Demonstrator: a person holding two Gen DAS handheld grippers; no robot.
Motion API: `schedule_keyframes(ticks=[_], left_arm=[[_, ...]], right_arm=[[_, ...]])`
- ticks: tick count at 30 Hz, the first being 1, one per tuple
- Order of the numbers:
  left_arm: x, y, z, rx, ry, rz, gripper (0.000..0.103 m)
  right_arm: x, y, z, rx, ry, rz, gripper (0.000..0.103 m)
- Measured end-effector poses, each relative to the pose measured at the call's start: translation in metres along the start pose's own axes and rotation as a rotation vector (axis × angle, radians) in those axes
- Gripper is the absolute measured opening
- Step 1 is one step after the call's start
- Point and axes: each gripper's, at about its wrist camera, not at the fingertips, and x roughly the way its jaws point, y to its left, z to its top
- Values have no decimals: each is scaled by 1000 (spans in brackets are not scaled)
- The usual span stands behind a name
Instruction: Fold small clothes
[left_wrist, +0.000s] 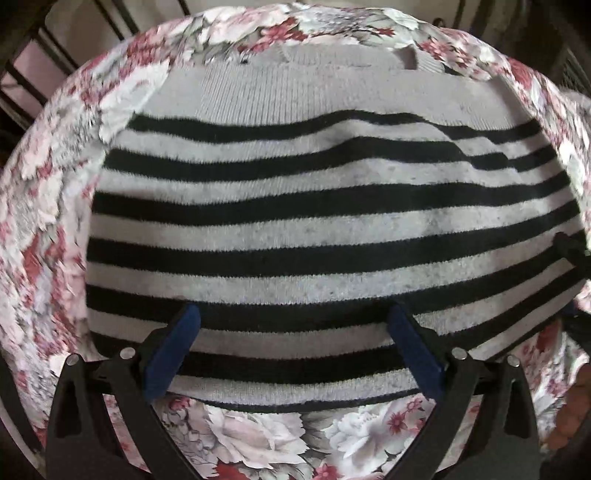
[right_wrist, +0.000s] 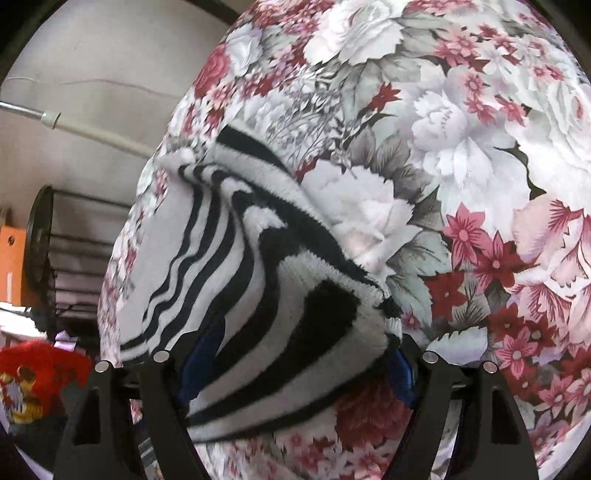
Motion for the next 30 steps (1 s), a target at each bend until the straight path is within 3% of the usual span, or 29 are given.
schedule_keyframes(ticks=[1,2,6,11,17,24,30], left_arm=[[-1,4,0,-16,6,-15,99],[-2,6,0,-26,7,-21,99],[-11,13,0,-21,-14,5,99],[-22,33,-1,-49,-30,9,99],[-41,73,-2,-123,-68,-6,99],[-60,134,-11,-197,-99,-13,99],[-55,188,-23,-279,-83,11,99]], right_arm=[[-2,2,-1,-7,-21,-25,56],[-5,6,-3,-31,-47,-49,45],[-14,27,-6,-84,-80,-45,29],[-27,75,-17,-200,-134,-69,27],[-37,137,-39,-283,-160,-6,26],[-22,224,-95,-447,-111,75,26],[19,266,-145,-580,-46,62,26]])
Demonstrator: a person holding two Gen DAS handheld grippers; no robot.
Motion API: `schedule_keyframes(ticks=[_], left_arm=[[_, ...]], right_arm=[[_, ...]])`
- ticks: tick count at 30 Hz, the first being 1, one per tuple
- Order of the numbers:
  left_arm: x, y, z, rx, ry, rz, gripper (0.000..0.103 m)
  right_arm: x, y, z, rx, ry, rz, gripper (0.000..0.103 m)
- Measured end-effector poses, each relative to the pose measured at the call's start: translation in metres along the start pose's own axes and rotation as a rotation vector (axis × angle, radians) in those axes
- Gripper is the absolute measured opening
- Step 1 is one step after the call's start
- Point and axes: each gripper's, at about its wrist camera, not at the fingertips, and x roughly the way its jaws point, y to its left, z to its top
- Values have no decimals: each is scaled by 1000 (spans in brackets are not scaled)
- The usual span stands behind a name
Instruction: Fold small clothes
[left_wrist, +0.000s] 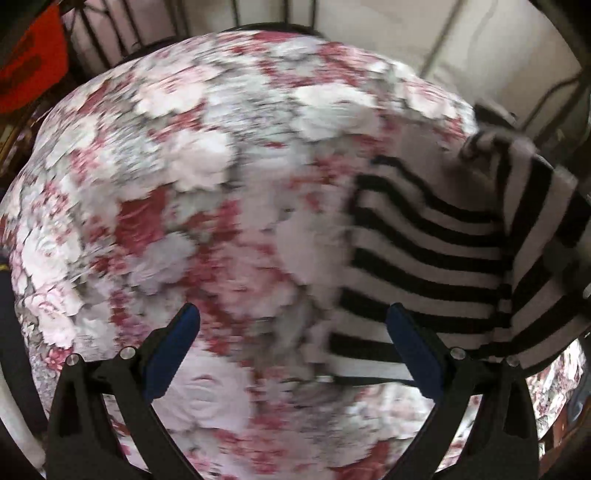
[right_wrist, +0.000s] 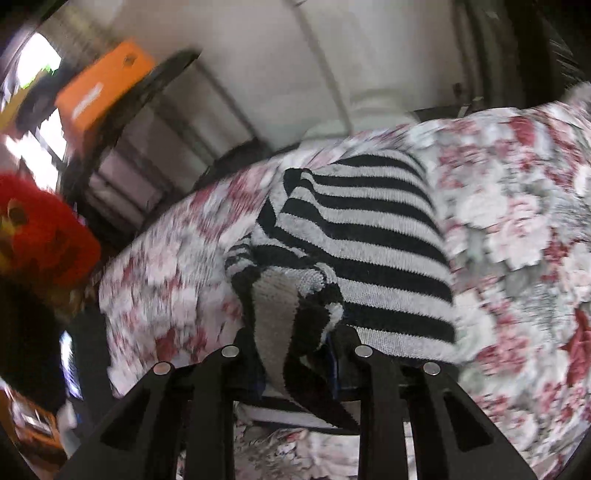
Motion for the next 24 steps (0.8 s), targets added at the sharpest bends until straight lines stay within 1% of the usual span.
schedule_keyframes(ticks=[3,4,7,9,10,11,12,13,15,17,19,21,22,23,24], left_arm=[[5,32,3,-58,14,0,99],[6,43,4,-84,18,-5,99],[8,60,4,-116,21,-11,98],[9,65,4,-120,22,-12,98],[8,65,3,-118,22,-12,98],[8,63,4,-115,22,-15,98],[8,61,5,-114,21,-19,98],[8,59,7,-113,20,-28,98],[4,51,10,-112,11,-54,98],[-4,41,14,-96,-13,-82,98],[-8,28,15,-59,-36,-86,98],[-5,12,14,0,-41,-63,98],[-2,5,11,23,-35,-49,98],[7,-5,9,54,-19,-35,98],[15,-11,7,77,4,-21,98]], right_arm=[[30,22,-21,-83,59,-19,26],[46,29,-31,-120,98,-34,26],[75,32,-48,-162,154,-74,26],[84,34,-51,-203,174,-77,31],[84,38,-52,-232,182,-67,45],[83,44,-51,-268,207,-32,64],[81,52,-52,-319,239,2,70],[77,57,-53,-359,252,9,72],[59,64,-54,-436,249,18,72],[34,57,-46,-449,229,55,71],[12,40,-32,-419,192,77,71],[-1,19,-14,-341,140,79,67],[-2,5,-1,-274,114,74,54],[4,-7,11,-216,113,61,38],[12,-16,22,-165,121,46,33]])
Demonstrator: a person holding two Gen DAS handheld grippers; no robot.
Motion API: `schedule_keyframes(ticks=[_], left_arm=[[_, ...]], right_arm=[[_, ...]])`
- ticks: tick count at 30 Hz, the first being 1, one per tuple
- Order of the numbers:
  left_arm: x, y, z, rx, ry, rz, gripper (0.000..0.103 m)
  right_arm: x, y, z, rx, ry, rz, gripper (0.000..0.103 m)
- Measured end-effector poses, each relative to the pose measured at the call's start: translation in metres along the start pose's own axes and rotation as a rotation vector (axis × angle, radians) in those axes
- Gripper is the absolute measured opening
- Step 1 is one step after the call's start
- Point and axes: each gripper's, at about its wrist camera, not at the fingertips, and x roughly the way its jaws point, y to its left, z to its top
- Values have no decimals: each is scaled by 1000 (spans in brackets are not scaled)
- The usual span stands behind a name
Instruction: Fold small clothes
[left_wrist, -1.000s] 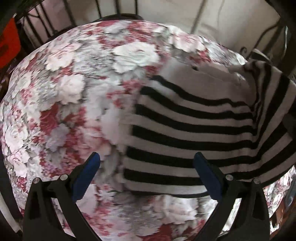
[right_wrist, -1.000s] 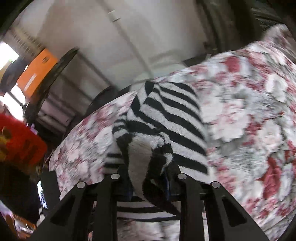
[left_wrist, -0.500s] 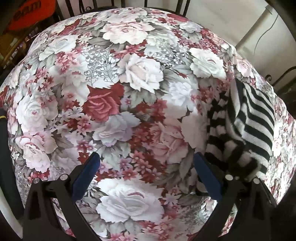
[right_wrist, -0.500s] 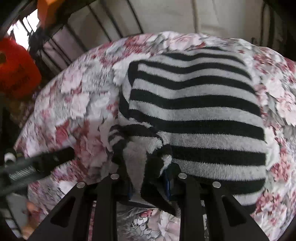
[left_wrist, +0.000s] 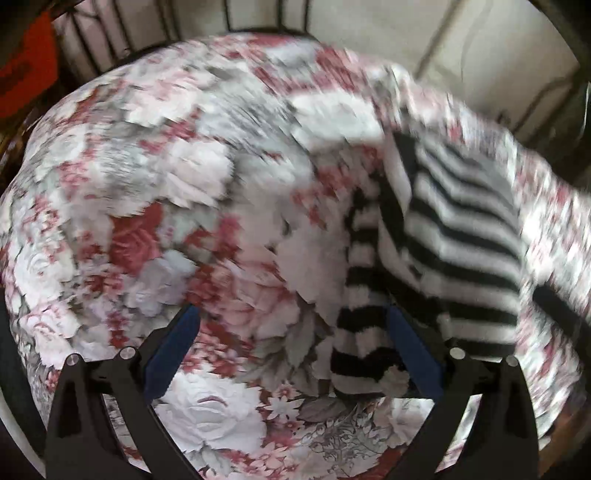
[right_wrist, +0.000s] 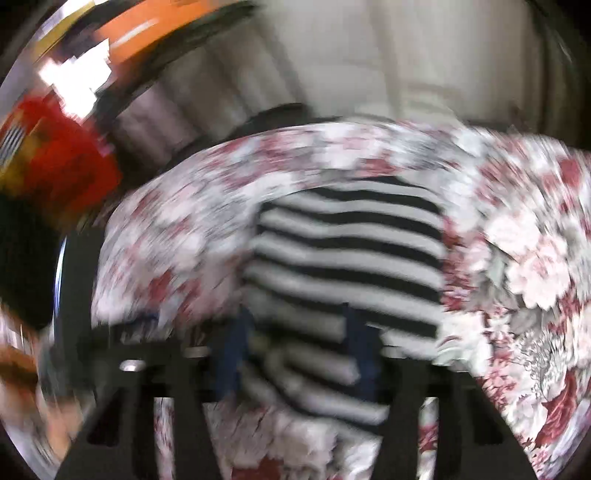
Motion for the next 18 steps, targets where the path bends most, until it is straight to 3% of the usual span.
schedule_keyframes(ticks=[2,3,4,7,12,18], left_arm=[[19,-7,-4,17,43,33,98],[27,-7,-5,7,57,47,99],[34,-4,-6,-8,70,52,99],[49,7,-8,-69,101,-1,99],[50,-7,-7,-1,59,65,99],[40,-7,2,-27,45,33,98]], right_arm=[[20,-20,17,84,8,-11,26],[29,-22,23,85,12,-18,25],[45,-26,28,75,34,-45,19],[85,-40,31,111,85,-88,0],[92,-49,28,131,94,-51,0],[61,-40,31,79,100,-25,6]])
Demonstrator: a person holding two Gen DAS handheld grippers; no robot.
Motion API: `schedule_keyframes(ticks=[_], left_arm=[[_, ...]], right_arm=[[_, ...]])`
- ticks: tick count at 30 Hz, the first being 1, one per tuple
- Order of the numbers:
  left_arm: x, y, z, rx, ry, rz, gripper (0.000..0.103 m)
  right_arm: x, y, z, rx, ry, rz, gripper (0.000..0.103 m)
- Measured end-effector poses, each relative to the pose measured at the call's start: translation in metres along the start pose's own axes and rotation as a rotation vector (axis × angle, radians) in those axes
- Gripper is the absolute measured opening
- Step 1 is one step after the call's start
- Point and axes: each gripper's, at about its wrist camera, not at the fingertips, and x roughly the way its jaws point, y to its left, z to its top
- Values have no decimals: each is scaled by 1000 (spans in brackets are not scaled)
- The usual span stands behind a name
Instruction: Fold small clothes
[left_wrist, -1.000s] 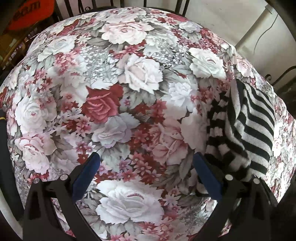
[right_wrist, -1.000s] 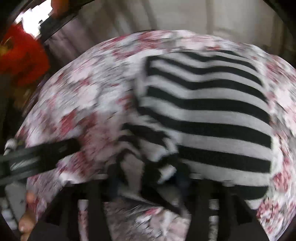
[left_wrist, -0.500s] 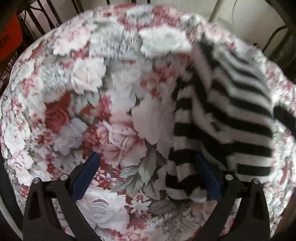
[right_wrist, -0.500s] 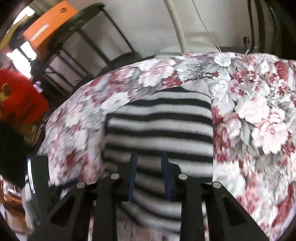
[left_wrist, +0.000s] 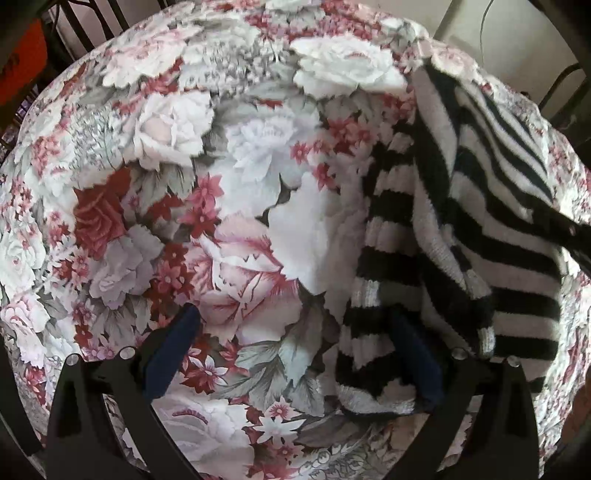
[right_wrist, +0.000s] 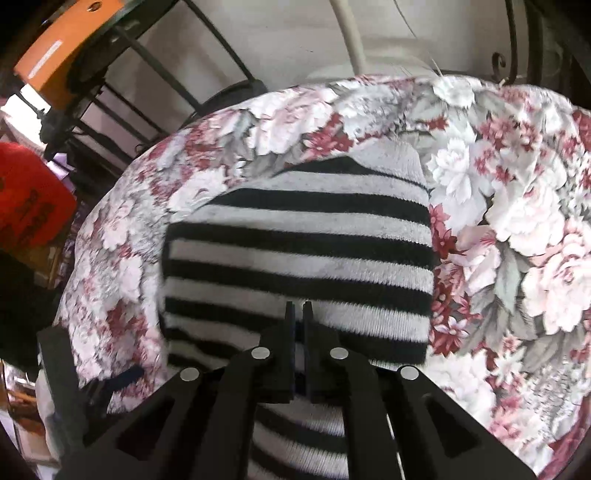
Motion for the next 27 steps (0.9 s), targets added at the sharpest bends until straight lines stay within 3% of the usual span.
schedule_keyframes(ticks=[4,9,14,16,18,20,24,25,27], left_arm=[[-20,-2,8,15,-79,-24,98],[-32,-3,14,-2,-135,-83,98],[-48,6,17,-38,-175,-36,98],[-59,17,19,-94,-211,-67,98],[-65,26,20,-137,-243,-162,98],[-53,17,23,-99,-188,-227,98],[2,-16,15,-1,0,-256,99],[9,-15,15,-24,12,-304,99],[16,-11,22,-57,28,-361,99]], right_arm=[[-21,6,-13,-57,5,-3,6],[-19,-13,-23,-20,48,-2,7],[-1,-14,-32,-46,62,4,7],[1,-12,-35,-61,59,-2,7],[1,-10,-37,-73,60,-10,8],[0,-8,-38,-88,68,-19,8],[-5,-11,-34,-77,83,7,10],[-10,-15,-31,-53,72,34,15],[-26,-23,-25,-21,11,48,48]])
